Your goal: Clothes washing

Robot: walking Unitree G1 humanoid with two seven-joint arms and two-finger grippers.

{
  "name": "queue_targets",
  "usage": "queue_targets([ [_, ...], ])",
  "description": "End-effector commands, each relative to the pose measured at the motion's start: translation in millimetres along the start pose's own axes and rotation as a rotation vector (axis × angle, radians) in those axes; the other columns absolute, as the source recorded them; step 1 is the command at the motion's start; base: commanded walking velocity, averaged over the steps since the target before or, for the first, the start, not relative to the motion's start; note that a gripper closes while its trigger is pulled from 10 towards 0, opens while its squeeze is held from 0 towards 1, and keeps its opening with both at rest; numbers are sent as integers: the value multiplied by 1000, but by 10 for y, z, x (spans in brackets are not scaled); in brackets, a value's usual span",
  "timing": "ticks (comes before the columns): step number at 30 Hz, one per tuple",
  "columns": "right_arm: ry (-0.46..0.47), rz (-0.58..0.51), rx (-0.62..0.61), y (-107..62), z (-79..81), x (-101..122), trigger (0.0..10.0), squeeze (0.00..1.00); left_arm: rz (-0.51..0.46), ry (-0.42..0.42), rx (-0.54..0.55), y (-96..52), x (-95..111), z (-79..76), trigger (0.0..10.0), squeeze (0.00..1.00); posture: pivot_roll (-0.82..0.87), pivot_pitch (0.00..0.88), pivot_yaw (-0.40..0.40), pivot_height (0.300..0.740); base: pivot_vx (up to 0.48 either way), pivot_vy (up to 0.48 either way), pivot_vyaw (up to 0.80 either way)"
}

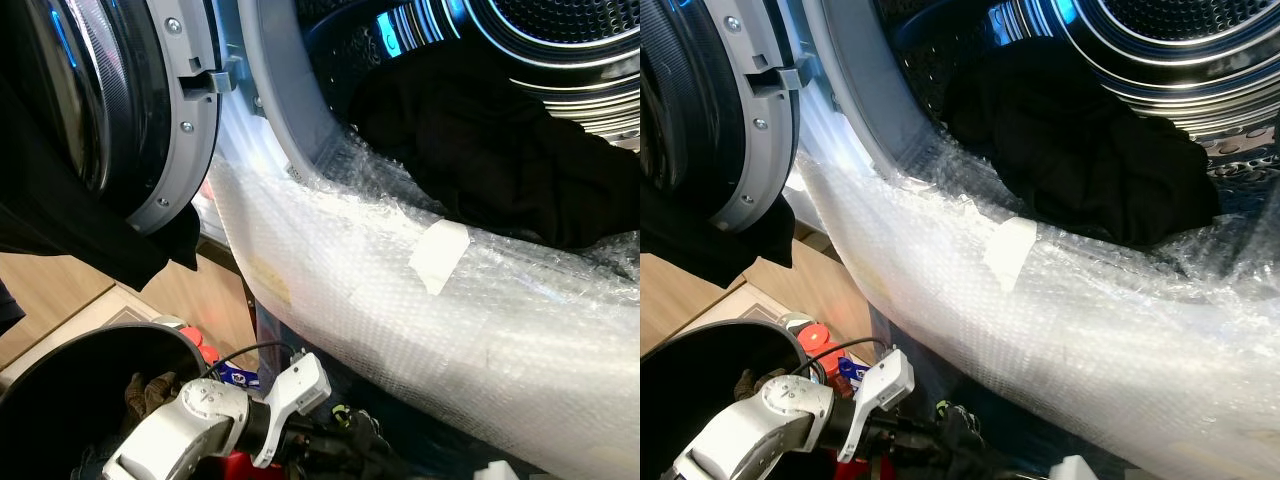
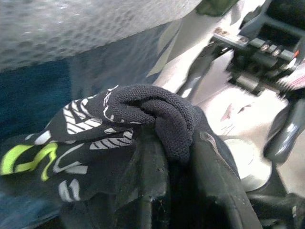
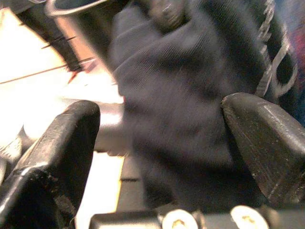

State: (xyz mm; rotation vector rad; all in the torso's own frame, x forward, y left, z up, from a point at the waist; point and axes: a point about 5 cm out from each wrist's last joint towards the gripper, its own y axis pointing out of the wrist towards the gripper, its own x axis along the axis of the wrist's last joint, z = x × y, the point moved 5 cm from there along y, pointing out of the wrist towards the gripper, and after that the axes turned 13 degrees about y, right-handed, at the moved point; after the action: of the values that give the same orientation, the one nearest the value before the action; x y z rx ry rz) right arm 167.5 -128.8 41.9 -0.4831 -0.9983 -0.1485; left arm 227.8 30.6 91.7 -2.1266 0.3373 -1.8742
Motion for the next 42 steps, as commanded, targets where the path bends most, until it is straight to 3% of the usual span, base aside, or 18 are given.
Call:
queue_targets([
  [1, -10, 4, -39, 18, -45, -6, 10000, 1000, -29, 39, -24, 34, 125, -52, 0, 0, -65, 0, 35, 740, 0, 0, 0],
  [3, 12, -8, -78, 71, -103, -10, 10000, 1000, -41, 41, -28, 56, 170, -44, 0, 0, -69, 0, 40, 740, 0, 0, 0],
  [4, 38, -2, -66, 108, -71, -45, 10000, 498, -56, 39, -38, 71, 207, -61, 0, 0, -69, 0, 43, 740, 0, 0, 0],
  [5, 42, 1, -55, 121, -47, -61, 10000, 498, -60, 39, -42, 76, 213, -70, 0, 0, -67, 0, 43, 740, 0, 0, 0],
  [6, 51, 6, -36, 129, -11, -77, 10000, 0, -60, 38, -50, 80, 213, -85, 0, 0, -67, 0, 44, 740, 0, 0, 0],
  [8, 63, 22, -9, 138, 49, -116, 10000, 0, -63, 38, -71, 83, 218, -128, 0, 0, -71, 0, 48, 740, 0, 0, 0],
  [16, 30, 98, -110, 184, -94, -314, 10000, 0, -113, 30, -52, 97, 328, -106, 0, 0, -72, 0, 47, 740, 0, 0, 0],
  [21, 35, 76, -164, 195, -193, -299, 10000, 0, -125, 29, -45, 90, 367, -85, 0, 0, -73, 0, 45, 740, 0, 0, 0],
  [30, 128, -90, -181, 342, -280, -58, 10000, 0, -177, 33, -22, 117, 493, -68, 0, 0, -68, 0, 42, 740, 0, 0, 0],
  [32, 128, -114, -236, 408, -384, -34, 10000, 0, -181, 50, -16, 112, 511, -60, 0, 0, -68, 0, 45, 740, 0, 0, 0],
  [38, 149, -124, -197, 530, -386, -42, 10000, 0, -187, 44, -8, 89, 550, -23, 0, 0, -53, 2, 45, 740, 0, 0, 0],
  [39, 149, -130, -187, 542, -381, -27, 7647, 0, -188, 44, -14, 87, 557, -37, 0, 0, -53, 3, 46, 740, 0, 0, 0],
  [40, 148, -133, -185, 549, -384, -21, 7647, 0, -187, 45, -17, 86, 559, -44, 0, 0, -53, 3, 46, 740, 0, 0, 0],
  [41, 145, -140, -185, 556, -392, -8, 2627, 0, -188, 45, -18, 86, 560, -46, 0, 0, -53, 6, 47, 740, 0, 0, 0],
  [42, 144, -146, -186, 562, -402, -2, 0, 0, -187, 45, -18, 85, 559, -48, 0, 0, -51, 8, 47, 740, 0, 0, 0],
])
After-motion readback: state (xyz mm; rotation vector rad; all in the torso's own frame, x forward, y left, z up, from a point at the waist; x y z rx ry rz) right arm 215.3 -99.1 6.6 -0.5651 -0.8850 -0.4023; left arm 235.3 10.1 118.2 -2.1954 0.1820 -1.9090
